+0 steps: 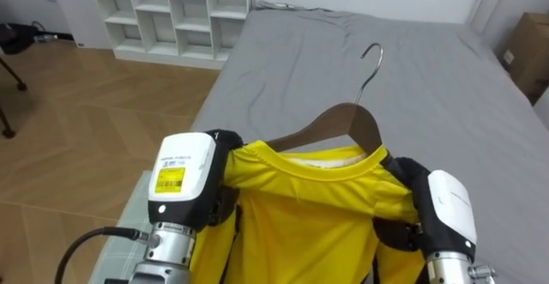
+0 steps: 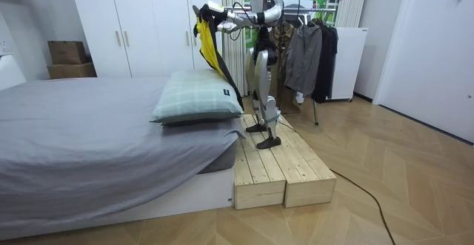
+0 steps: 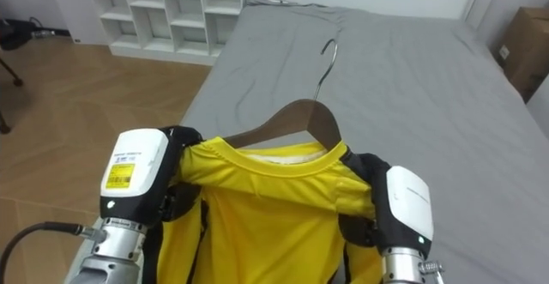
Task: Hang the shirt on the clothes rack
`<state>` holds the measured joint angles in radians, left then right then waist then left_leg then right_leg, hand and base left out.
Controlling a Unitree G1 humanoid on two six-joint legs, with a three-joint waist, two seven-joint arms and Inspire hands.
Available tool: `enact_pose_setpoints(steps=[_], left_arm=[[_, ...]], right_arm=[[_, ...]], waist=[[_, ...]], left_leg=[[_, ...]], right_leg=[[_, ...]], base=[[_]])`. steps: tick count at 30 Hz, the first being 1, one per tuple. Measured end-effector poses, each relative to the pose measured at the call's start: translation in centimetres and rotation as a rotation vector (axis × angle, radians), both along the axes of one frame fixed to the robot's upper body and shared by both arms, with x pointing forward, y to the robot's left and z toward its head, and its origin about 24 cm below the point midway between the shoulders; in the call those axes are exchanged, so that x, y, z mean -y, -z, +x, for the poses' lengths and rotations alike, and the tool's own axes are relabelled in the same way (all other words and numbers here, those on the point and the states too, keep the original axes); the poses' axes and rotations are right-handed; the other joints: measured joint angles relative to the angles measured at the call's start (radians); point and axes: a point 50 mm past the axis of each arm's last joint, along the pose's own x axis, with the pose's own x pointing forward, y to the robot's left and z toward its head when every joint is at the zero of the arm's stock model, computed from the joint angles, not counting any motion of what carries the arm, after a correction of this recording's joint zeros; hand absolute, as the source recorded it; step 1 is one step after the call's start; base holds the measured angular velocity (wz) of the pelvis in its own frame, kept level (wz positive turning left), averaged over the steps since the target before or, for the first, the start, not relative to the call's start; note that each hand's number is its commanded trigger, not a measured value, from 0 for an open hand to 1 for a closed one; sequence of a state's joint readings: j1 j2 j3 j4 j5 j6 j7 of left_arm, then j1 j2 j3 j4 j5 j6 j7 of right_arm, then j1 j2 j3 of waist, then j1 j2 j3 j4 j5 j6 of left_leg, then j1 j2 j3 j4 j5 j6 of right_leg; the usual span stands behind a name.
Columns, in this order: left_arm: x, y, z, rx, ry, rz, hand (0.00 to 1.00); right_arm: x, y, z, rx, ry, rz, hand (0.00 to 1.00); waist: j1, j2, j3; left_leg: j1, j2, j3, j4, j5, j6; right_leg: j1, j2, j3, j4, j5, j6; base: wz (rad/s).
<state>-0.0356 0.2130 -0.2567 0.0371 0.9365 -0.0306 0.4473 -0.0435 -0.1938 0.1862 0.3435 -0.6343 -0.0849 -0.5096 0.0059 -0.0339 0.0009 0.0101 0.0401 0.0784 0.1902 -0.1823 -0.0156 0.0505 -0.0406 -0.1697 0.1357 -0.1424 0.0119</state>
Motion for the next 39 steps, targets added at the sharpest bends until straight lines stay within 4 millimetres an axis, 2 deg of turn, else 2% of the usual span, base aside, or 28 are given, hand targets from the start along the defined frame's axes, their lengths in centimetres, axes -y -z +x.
enact_pose_setpoints(steps=[14,24,26,27,28,39], left_arm=[[-0.1,0.0,0.0,-0.009,-0.016,0.000,1.00],[-0.1,0.0,0.0,-0.010,-0.017,0.000,1.00],[0.0,0.0,0.0,-0.011,-0.016,0.000,0.75],[0.0,0.1,0.0,-0.014,-0.016,0.001,0.59],[0.0,0.1,0.0,-0.016,-0.016,0.002,0.00],[0.6,0.6,-0.4,-0.057,-0.008,-0.104,0.00]], right_arm=[[0.2,0.3,0.0,-0.044,0.008,-0.007,1.00],[0.2,0.3,0.0,-0.046,0.008,-0.007,1.00],[0.2,0.4,0.0,-0.049,0.009,-0.007,1.00],[0.2,0.5,0.0,-0.053,0.011,-0.008,1.00],[0.3,0.5,0.0,-0.056,0.012,-0.008,1.00],[0.3,1.3,-0.2,-0.112,0.007,-0.011,1.00]], waist=[[-0.005,0.000,-0.0011],[-0.028,0.003,-0.0001],[-0.030,0.005,0.0008],[-0.030,0.006,0.0009],[-0.030,0.008,0.0010],[-0.026,0.007,0.0009]], left_leg=[[0.002,0.000,0.001,0.004,0.000,0.000],[0.004,0.000,0.001,0.006,0.000,0.000],[0.007,0.000,0.002,0.004,0.000,0.000],[0.011,0.000,0.003,0.000,0.000,0.000],[0.013,0.000,0.004,-0.003,0.000,0.000],[0.016,0.000,0.005,-0.013,0.000,0.000]], right_leg=[[0.002,0.000,0.002,0.002,0.000,0.000],[0.003,0.000,0.003,0.007,0.000,0.000],[0.004,0.000,0.005,0.007,0.000,0.000],[0.006,0.000,0.006,0.008,0.000,0.000],[0.006,0.000,0.006,0.008,0.000,0.000],[0.005,0.001,0.005,0.005,0.000,0.000]], base=[[0.00],[0.00],[-0.02],[0.00],[0.00],[0.00]])
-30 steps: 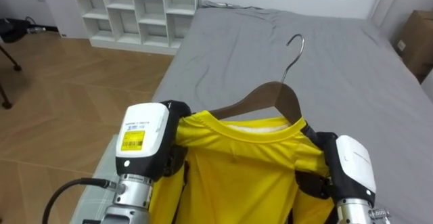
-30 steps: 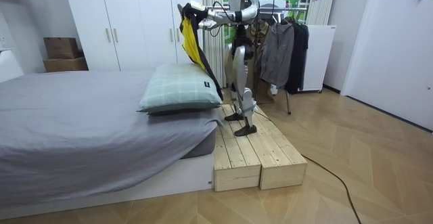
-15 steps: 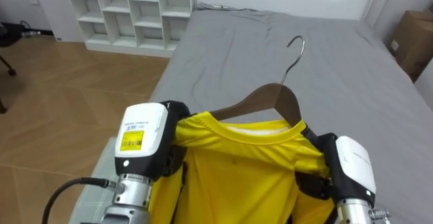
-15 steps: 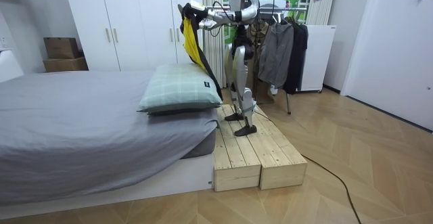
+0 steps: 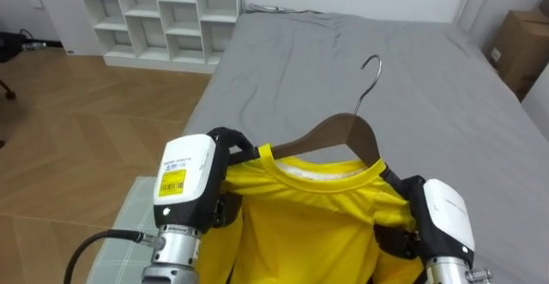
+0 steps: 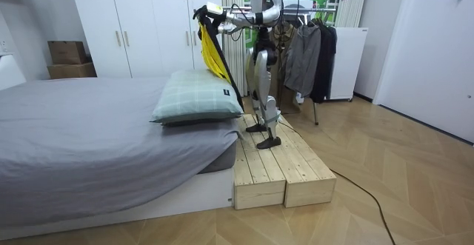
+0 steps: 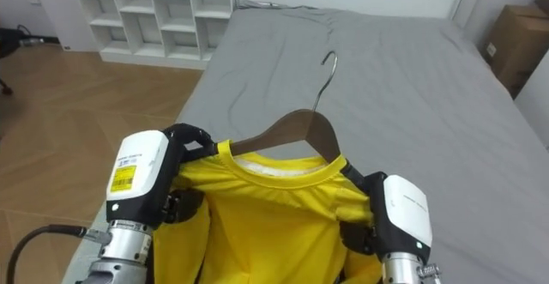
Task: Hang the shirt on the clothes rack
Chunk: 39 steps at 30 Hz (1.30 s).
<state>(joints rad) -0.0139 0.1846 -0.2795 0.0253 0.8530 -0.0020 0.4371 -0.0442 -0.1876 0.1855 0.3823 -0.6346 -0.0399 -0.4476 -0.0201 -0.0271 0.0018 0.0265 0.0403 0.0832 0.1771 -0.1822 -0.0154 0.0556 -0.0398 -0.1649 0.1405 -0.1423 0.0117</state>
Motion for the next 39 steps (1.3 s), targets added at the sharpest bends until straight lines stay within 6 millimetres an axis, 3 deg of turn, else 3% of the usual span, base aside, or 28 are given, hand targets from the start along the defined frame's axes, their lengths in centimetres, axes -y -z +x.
enact_pose_setpoints(steps=[10,39], left_arm=[[-0.2,0.6,-0.2,-0.085,0.014,-0.085,0.00],[-0.4,0.7,-0.2,-0.091,0.014,-0.147,0.00]], right_arm=[[0.2,1.2,-0.3,-0.093,-0.015,-0.004,1.00],[0.7,2.0,-0.6,-0.141,0.026,0.080,1.00]], waist=[[0.003,-0.018,0.0042],[0.001,-0.023,0.0063]], left_leg=[[0.001,0.000,0.000,-0.002,0.000,0.000],[0.021,0.000,0.011,-0.005,0.000,0.000]], right_leg=[[0.000,0.000,0.001,-0.001,0.000,0.000],[0.017,0.000,0.015,-0.005,-0.001,0.001]], base=[[0.00],[0.00]])
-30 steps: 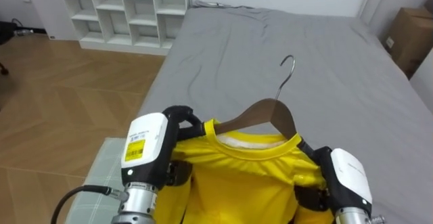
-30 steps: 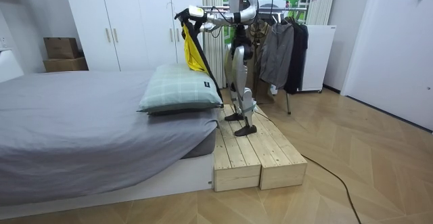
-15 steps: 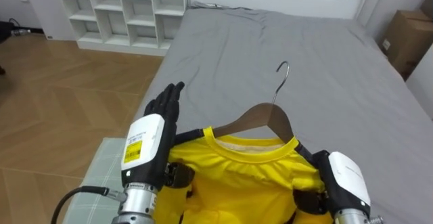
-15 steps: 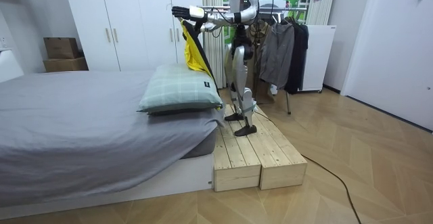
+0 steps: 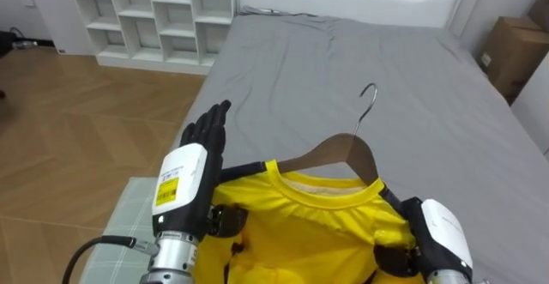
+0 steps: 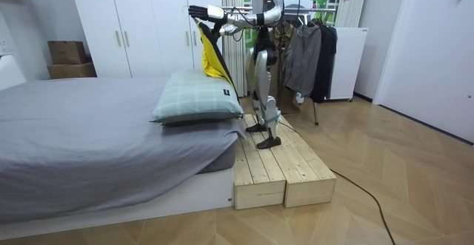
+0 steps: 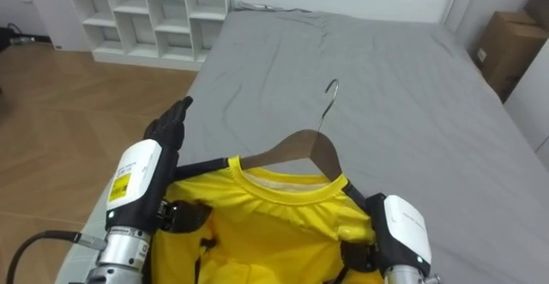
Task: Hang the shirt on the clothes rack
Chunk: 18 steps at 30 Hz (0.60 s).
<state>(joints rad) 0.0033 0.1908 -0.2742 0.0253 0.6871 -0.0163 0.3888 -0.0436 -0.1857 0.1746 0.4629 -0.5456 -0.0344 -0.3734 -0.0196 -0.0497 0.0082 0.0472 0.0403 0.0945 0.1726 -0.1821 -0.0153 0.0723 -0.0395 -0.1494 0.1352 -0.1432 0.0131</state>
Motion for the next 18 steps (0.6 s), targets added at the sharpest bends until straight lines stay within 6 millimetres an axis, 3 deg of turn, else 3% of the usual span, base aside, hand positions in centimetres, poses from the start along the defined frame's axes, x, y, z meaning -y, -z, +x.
enact_pose_setpoints(steps=[8,15,18], left_arm=[[0.0,0.0,0.0,-0.002,-0.001,-0.009,0.00],[-0.3,-0.1,0.0,0.010,-0.011,-0.031,0.00],[-0.5,-0.2,0.1,0.012,-0.016,-0.027,0.00]], right_arm=[[-0.1,-0.7,0.9,0.035,0.009,0.022,1.00],[0.1,-2.7,2.9,0.105,-0.003,0.006,1.00],[0.4,-3.6,3.7,0.141,0.009,0.004,1.00]], waist=[[0.000,-0.004,0.0023],[0.001,-0.018,0.0117],[0.003,-0.020,0.0119]], left_leg=[[0.002,0.000,0.002,-0.003,0.000,0.000],[0.003,0.000,0.001,-0.003,0.000,0.000],[-0.006,-0.001,0.001,-0.004,0.000,0.000]], right_leg=[[0.000,-0.001,-0.001,0.001,0.000,0.000],[0.004,-0.001,-0.005,-0.001,-0.001,0.001],[-0.006,-0.001,-0.004,-0.001,-0.001,0.002]], base=[[0.00],[0.00],[0.00]])
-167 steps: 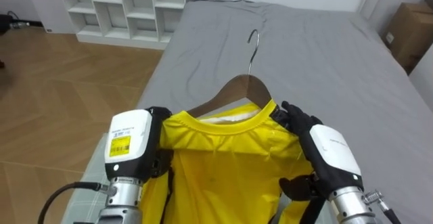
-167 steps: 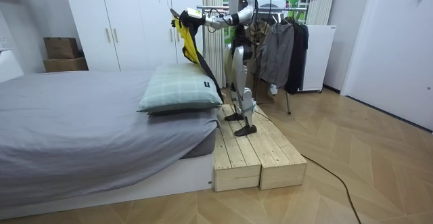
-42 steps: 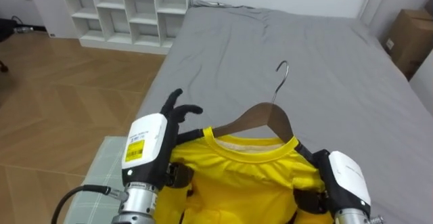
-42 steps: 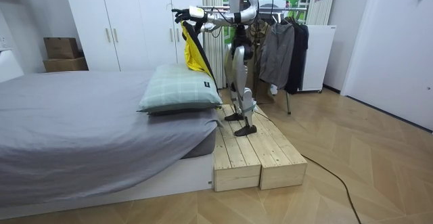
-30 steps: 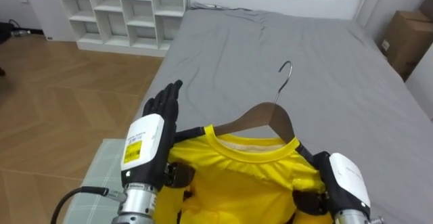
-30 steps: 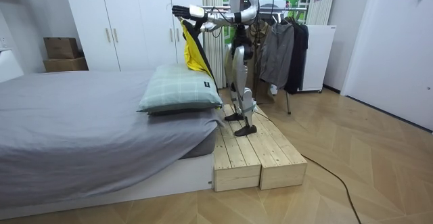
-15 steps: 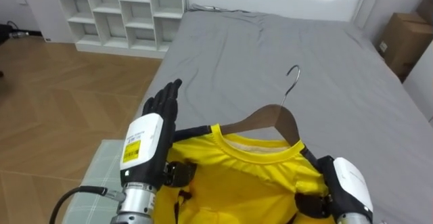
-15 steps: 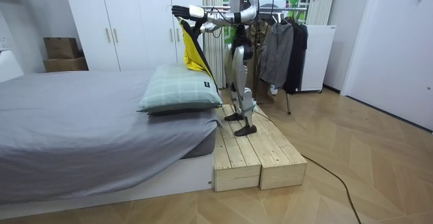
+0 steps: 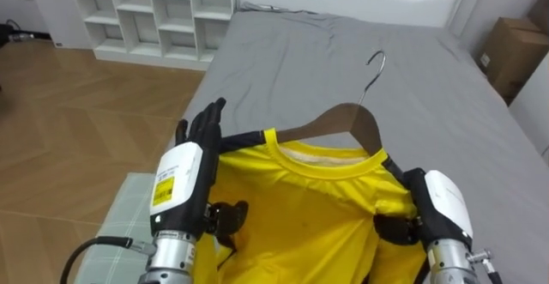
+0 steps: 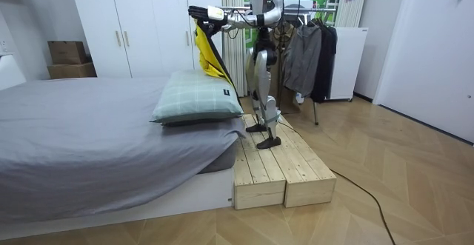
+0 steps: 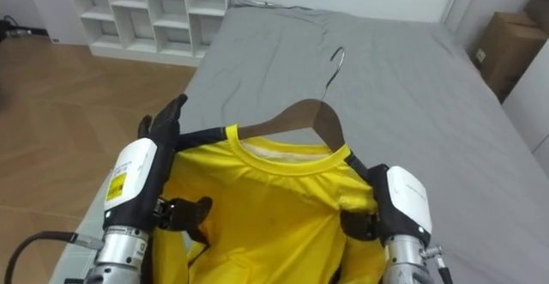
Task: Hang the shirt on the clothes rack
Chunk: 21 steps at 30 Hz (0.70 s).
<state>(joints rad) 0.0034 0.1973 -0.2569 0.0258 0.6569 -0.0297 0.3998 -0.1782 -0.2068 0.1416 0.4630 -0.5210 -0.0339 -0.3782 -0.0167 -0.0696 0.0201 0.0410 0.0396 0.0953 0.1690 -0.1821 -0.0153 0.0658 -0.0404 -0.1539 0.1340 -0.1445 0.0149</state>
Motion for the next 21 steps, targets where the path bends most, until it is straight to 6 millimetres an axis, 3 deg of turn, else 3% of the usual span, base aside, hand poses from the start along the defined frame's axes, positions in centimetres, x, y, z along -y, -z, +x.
enact_pose_setpoints(steps=[14,21], left_arm=[[0.02,0.13,-0.03,-0.018,0.012,0.005,0.00],[-0.93,0.86,-0.56,-0.068,-0.020,-0.023,0.00]], right_arm=[[0.76,-1.18,0.81,0.046,0.013,-0.030,1.00],[0.87,-1.23,0.75,0.055,0.015,-0.073,1.00]], waist=[[0.000,0.004,-0.0032],[0.003,0.009,-0.0122]], left_leg=[[0.001,0.000,-0.016,-0.001,0.000,0.000],[0.008,0.000,-0.015,-0.002,0.000,0.000]], right_leg=[[0.006,0.000,-0.015,0.003,0.000,0.000],[0.009,0.001,-0.014,0.004,0.000,0.000]], base=[[0.03],[-0.01]])
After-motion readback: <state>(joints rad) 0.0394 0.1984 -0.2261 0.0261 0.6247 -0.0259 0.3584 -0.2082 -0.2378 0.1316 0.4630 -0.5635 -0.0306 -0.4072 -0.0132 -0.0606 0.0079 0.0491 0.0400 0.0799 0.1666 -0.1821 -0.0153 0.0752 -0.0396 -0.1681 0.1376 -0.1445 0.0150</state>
